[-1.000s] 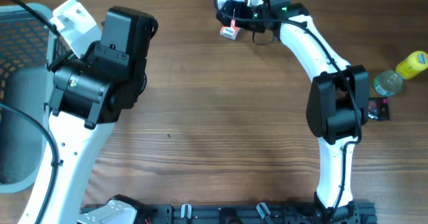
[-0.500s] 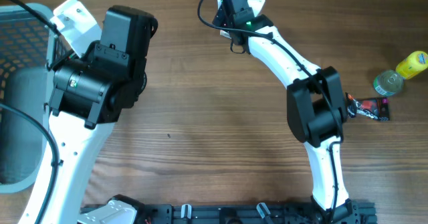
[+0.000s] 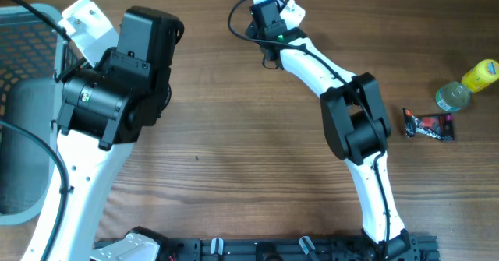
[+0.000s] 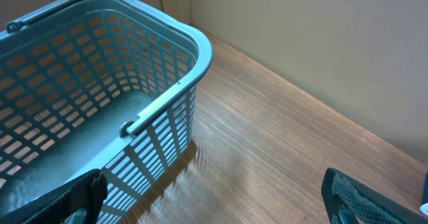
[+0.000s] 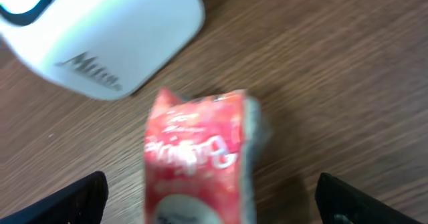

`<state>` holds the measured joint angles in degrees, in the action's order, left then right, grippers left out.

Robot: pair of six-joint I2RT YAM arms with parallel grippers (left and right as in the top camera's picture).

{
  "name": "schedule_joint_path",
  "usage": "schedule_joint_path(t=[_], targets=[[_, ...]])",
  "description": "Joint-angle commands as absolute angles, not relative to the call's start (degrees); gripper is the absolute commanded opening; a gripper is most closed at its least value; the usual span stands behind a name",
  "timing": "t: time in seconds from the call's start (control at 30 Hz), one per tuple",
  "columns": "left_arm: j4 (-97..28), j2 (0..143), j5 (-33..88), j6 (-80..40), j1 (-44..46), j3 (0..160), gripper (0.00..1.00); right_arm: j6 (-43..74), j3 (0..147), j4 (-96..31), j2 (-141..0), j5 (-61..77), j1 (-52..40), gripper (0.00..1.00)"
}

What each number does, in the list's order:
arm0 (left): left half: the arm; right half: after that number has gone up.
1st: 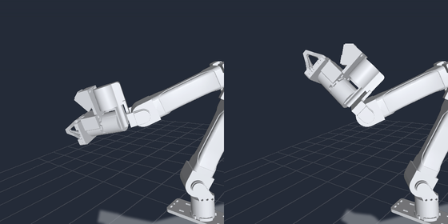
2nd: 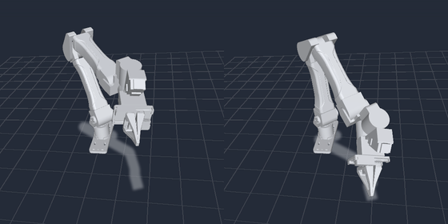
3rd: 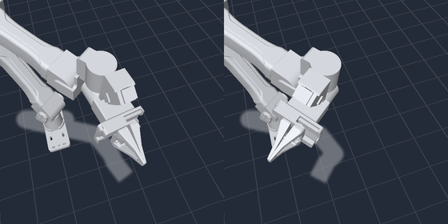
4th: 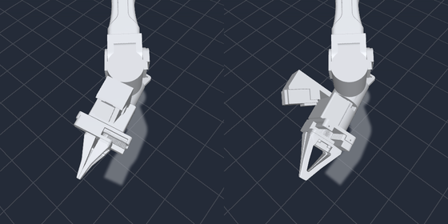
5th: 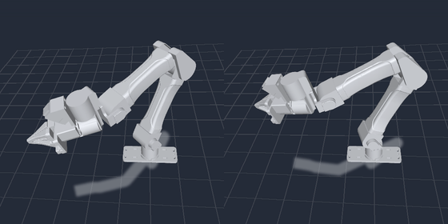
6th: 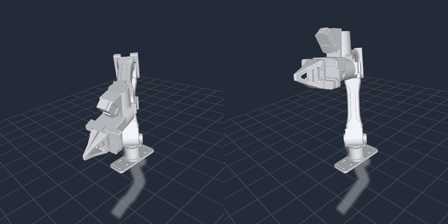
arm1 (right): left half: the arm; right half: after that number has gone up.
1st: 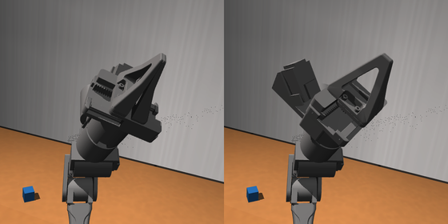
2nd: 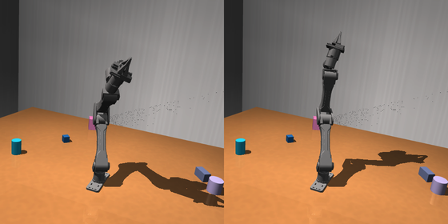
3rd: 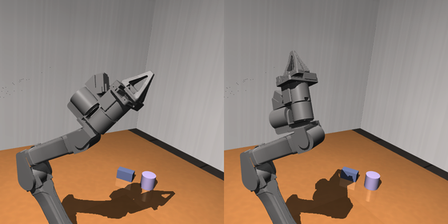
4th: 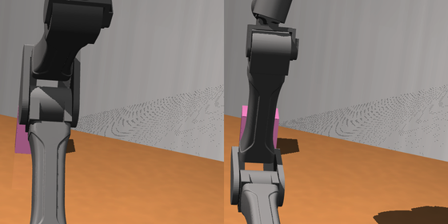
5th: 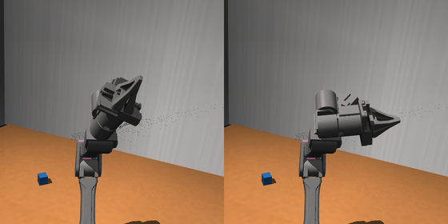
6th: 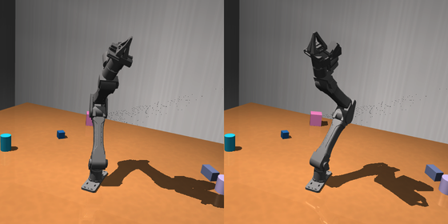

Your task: Scan the item barcode

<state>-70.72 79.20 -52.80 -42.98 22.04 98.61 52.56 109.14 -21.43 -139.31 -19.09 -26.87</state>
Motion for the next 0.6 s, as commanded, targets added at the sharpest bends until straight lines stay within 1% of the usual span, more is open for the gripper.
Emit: schedule_joint_path(t=[0.0,0.13,0.57], targets=[[-70.6,79.5,-53.6,-43.7,21.8,98.5,1.00,47.1,109.2,-20.1,-140.4,-18.3,-28.1,1.00],[-70.7,79.5,-53.6,-43.7,21.8,98.5,1.00,40.8,109.2,-17.5,-140.4,-17.9,-29.1,1.00],[-71.4,79.5,-53.6,-43.7,21.8,98.5,1.00,40.6,109.2,-18.8,-141.4,-18.5,-29.5,1.00]])
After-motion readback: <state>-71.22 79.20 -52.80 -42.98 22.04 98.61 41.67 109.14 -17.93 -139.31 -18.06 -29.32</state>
